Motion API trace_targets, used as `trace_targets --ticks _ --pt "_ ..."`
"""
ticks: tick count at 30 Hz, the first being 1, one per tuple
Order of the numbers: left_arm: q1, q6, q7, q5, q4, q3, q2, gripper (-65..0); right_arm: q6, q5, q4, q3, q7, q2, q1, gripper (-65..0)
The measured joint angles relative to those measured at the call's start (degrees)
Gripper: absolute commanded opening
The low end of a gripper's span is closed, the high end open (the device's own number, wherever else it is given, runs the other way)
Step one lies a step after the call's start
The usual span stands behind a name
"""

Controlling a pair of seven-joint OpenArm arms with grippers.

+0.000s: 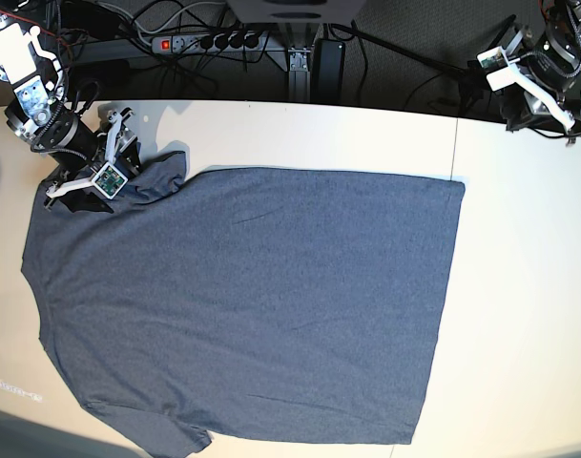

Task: Fold the T-shirt properly
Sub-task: 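Lower the left gripper onto the hem corner by the collar side and grasp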

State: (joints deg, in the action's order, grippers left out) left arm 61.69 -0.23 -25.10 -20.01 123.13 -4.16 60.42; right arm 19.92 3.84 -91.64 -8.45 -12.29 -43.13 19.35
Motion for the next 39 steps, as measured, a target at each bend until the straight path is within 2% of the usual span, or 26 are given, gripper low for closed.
trace_targets --ticks 1,3,6,9,12,16,18,19,22,26,29,32,34,37,39 --pt "0.2 0.0 0.0 0.7 -0.5 0.0 -0.7 -47.1 0.0 0.0 0.0 0.0 0.0 0.0 0.0 -23.2" --pt "0.2 0.5 -0.2 7.5 -1.6 0.0 -2.4 -47.1 0.0 0.0 0.0 0.0 0.0 0.0 0.0 -23.2" --pt "0.2 1.1 -0.2 13.8 -2.0 0.0 -5.9 -47.1 0.0 0.0 0.0 0.0 0.0 0.0 0.0 -23.2" --pt "0.2 1.3 -0.2 16.7 -2.0 0.0 -9.9 -47.1 0.0 0.0 0.0 0.0 0.0 0.0 0.0 -23.2" --pt "0.0 2.1 -1.1 26.9 -2.0 1.0 -13.8 -47.1 0.0 0.0 0.0 0.0 0.0 0.0 0.0 -23.2" --pt "-0.3 2.6 -1.3 33.9 -2.8 3.6 -19.7 -47.1 0.0 0.0 0.1 0.0 0.0 0.0 0.0 -23.2" --pt "-0.3 3.0 -3.5 42.9 -4.1 5.6 -22.3 -47.1 0.0 0.0 0.1 0.0 0.0 0.0 0.0 -23.2" --pt "-0.3 3.1 -4.1 44.9 -5.1 6.4 -24.0 -47.1 0.0 0.0 0.1 0.0 0.0 0.0 0.0 -23.2" --pt "-0.5 3.2 -4.1 47.6 -10.2 7.8 -29.9 -47.1 0.0 0.0 0.1 0.0 -0.1 0.0 0.0 -23.2" --pt "-3.0 3.3 -4.2 52.5 -16.1 13.2 -33.9 -47.1 0.0 -1.6 0.1 0.0 -0.2 0.0 0.0 -23.2" --pt "-5.9 3.3 -4.0 55.0 -20.9 18.4 -34.4 -47.1 0.0 -3.2 0.2 0.0 -0.7 0.0 0.0 -23.2" --pt "-6.1 3.0 -7.1 54.8 -24.1 22.9 -34.2 -47.2 0.0 -3.4 0.2 0.0 -0.8 0.0 0.0 -23.2" --pt "-4.3 0.1 -8.6 55.2 -24.1 24.0 -34.2 -47.2 0.0 -3.4 0.2 0.0 -0.8 0.0 0.0 -23.3" --pt "0.9 -7.8 -9.3 58.0 -21.4 23.8 -34.8 -47.2 0.0 -3.4 0.2 0.0 -0.8 0.0 0.0 -23.2" --pt "4.7 -12.5 -9.4 57.5 -17.0 23.7 -35.5 -47.2 0.0 -3.5 0.2 0.1 -0.8 0.0 0.0 -23.2"
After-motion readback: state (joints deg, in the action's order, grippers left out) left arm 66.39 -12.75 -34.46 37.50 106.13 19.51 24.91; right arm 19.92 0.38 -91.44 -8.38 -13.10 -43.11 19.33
